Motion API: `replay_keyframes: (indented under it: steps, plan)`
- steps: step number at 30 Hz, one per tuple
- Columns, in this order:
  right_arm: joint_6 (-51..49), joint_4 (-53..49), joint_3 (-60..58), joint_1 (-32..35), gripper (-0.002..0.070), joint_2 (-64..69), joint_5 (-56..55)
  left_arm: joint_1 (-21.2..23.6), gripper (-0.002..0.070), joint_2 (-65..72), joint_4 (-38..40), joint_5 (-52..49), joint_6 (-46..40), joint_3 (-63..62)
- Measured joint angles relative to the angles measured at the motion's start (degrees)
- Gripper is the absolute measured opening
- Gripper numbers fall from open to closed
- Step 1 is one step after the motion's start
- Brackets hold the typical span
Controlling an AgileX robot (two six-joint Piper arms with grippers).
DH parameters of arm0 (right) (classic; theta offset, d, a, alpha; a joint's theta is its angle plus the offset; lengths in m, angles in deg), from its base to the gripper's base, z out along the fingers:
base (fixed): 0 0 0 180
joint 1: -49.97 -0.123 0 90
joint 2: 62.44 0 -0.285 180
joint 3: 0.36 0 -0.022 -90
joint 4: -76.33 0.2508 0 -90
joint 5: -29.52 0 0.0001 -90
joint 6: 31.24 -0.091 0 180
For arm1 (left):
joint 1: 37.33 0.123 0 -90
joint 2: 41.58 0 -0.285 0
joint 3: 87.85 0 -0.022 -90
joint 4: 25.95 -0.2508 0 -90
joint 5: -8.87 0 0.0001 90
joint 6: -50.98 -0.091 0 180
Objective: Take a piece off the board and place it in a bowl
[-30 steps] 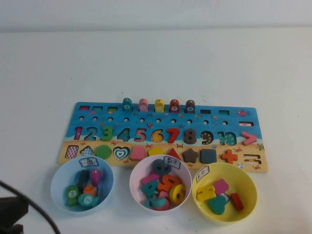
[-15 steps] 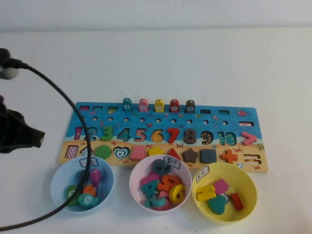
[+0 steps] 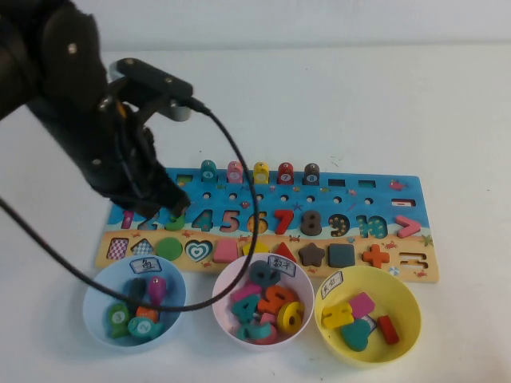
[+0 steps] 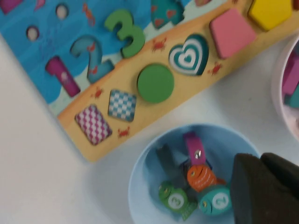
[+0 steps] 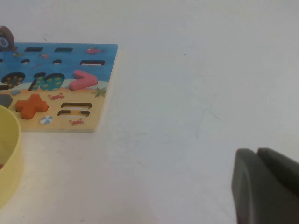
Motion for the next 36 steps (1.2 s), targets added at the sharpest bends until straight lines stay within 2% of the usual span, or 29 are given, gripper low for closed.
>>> replay_keyframes:
  steps: [7,13,20,24,28,30,36]
  plan:
    - [0.0,0.0,0.0,0.0,-0.0017,0.0,0.0,-3.3,-0.0003,9.7,-1.4,-0.1,0.8,-11.9]
    - [0.0,0.0,0.0,0.0,-0.0017,0.0,0.0,-3.2,-0.0003,15.7,-3.6,-0.3,2.7,-21.6]
    - [0.0,0.0,0.0,0.0,-0.0017,0.0,0.0,-0.2,0.0008,20.2,-4.4,-0.5,4.0,-30.1]
    - [0.0,0.0,0.0,0.0,-0.0017,0.0,0.0,0.0,0.0088,23.9,-4.4,-0.7,4.6,-30.6]
    - [0.0,0.0,0.0,0.0,-0.0017,0.0,0.0,0.1,0.0235,28.4,-4.4,-0.7,5.7,-31.2]
    - [0.0,0.0,0.0,0.0,-0.0017,0.0,0.0,0.2,0.0279,30.6,-4.4,-0.8,7.9,-32.4]
    - [0.0,0.0,0.0,0.0,-0.0017,0.0,0.0,0.8,0.0312,36.2,-3.6,-0.7,12.0,-38.4]
